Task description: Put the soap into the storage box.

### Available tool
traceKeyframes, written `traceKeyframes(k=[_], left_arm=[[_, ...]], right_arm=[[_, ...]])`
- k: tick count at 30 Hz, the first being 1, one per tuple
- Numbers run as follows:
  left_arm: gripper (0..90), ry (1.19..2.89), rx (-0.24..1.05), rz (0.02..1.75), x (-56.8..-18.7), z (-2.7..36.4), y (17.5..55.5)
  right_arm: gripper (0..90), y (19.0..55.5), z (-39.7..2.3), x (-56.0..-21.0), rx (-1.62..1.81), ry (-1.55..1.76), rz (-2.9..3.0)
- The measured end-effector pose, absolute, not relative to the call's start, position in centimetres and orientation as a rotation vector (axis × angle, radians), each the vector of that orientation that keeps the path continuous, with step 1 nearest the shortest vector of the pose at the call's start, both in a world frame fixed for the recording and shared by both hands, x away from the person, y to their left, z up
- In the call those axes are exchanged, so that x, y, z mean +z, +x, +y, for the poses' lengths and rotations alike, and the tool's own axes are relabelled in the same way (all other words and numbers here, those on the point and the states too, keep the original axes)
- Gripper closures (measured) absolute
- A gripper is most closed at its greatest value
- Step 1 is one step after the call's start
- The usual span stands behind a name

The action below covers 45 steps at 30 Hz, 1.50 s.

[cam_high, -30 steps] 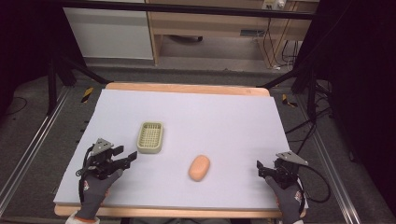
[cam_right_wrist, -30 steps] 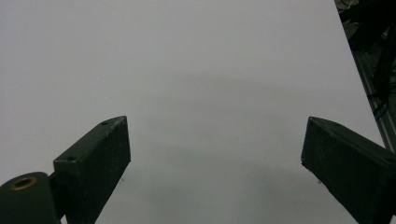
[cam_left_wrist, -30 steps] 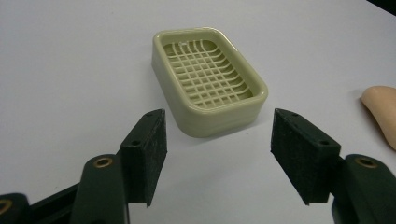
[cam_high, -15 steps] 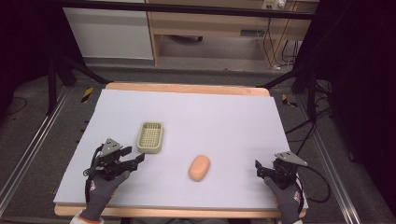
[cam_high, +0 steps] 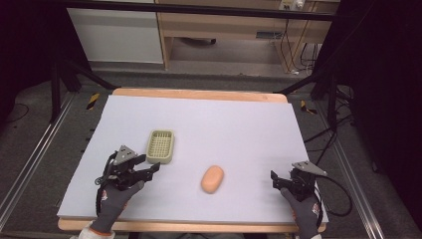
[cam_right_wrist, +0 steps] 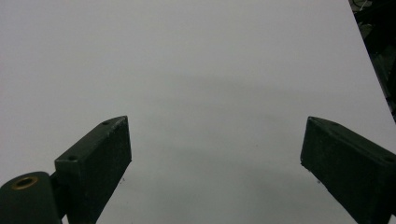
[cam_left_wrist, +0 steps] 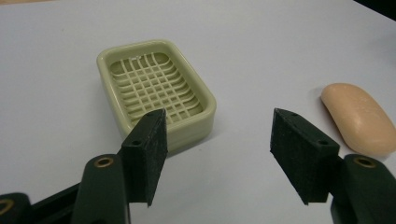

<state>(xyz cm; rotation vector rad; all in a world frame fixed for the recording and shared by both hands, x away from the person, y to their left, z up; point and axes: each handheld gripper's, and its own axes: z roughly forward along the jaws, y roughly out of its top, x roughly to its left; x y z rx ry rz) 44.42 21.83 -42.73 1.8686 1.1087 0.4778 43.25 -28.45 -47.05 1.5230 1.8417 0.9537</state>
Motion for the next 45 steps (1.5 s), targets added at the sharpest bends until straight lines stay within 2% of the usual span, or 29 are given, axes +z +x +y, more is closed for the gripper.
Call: traceKeyframes(k=[45], left_arm=[[30.5,1.948,0.401,0.978,-41.5,13.1,45.8]], right_arm=[[7.9,43.3,-28.0,-47.1,0.947,1.519,1.859]])
